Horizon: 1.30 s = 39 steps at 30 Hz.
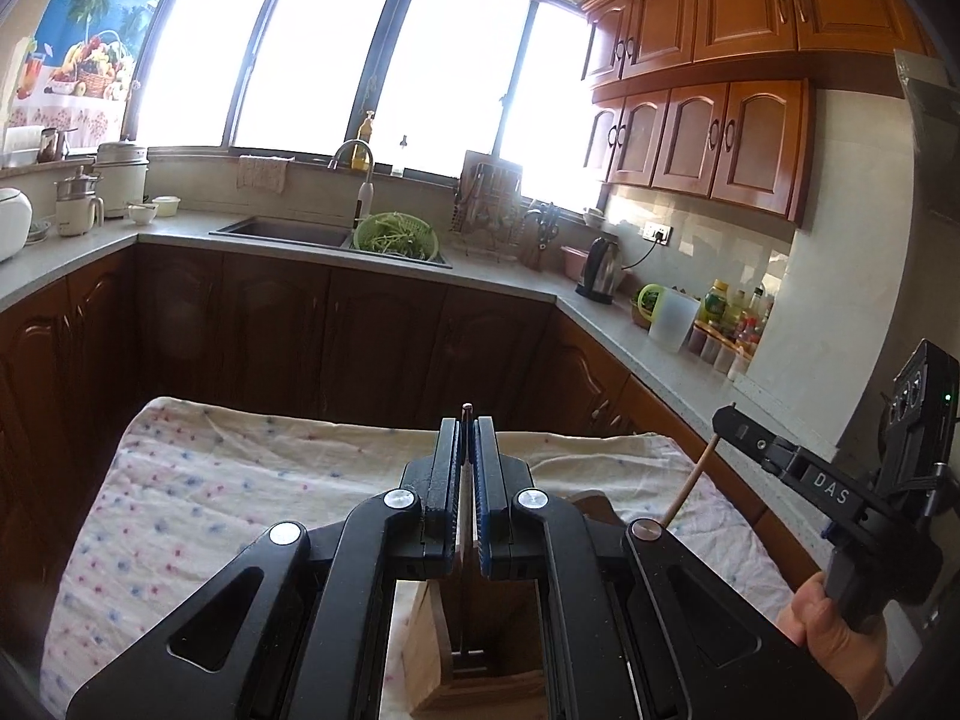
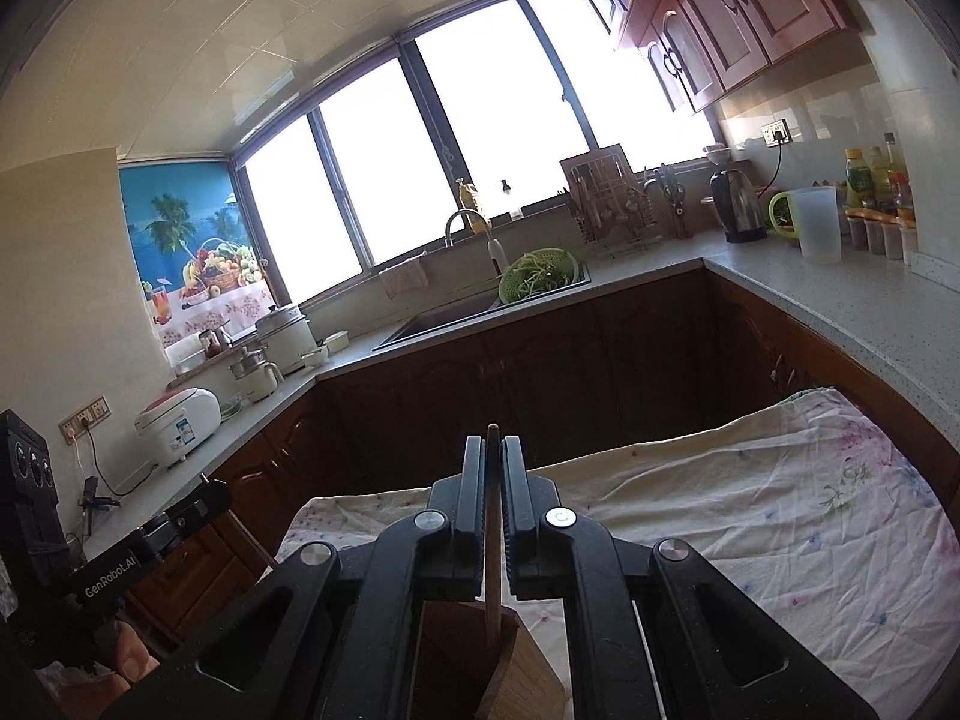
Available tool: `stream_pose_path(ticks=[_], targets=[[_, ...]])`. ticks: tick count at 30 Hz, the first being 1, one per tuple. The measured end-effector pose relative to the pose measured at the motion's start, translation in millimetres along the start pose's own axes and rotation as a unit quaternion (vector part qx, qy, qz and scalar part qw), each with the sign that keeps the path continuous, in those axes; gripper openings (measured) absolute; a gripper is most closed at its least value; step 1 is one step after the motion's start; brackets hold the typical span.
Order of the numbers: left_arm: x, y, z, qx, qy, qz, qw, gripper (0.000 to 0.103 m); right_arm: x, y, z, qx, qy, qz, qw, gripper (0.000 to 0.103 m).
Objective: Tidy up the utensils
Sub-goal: 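Lift both held chopsticks and lower them into the wooden utensil holder, then open both tools to release the chopsticks inside the holder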
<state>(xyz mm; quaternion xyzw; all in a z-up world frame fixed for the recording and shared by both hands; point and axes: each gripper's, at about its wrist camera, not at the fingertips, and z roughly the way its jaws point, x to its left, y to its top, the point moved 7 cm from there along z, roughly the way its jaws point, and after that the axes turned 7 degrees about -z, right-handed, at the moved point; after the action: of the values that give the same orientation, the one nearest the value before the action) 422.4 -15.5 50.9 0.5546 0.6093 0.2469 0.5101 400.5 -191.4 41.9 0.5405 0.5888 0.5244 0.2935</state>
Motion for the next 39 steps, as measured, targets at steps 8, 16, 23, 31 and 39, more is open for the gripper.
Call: stream_pose_path(ticks=[8, 16, 23, 31, 39], targets=[[11, 2, 2, -0.005, 0.009, -0.007, 0.9999, 0.004, -4, 0, 3, 0.01, -0.006, 0.005, 1.0, 0.005], [15, 3, 4, 0.004, 0.015, -0.012, 0.9998, 0.008, -7, -1, 4, 0.016, -0.006, 0.014, 1.0, 0.011], [20, 5, -14, -0.004, 0.031, -0.019, 0.9993, 0.06, -6, 5, -14, 0.0, 0.006, 0.026, 1.0, 0.066], [31, -10, -47, 0.005, 0.042, -0.036, 0.9985, 0.075, -4, -3, -46, -0.005, 0.02, 0.037, 0.999, 0.091], [38, -42, -78, 0.034, 0.051, -0.049, 0.9969, 0.077, -3, -33, -81, 0.016, 0.019, 0.039, 0.999, 0.094]])
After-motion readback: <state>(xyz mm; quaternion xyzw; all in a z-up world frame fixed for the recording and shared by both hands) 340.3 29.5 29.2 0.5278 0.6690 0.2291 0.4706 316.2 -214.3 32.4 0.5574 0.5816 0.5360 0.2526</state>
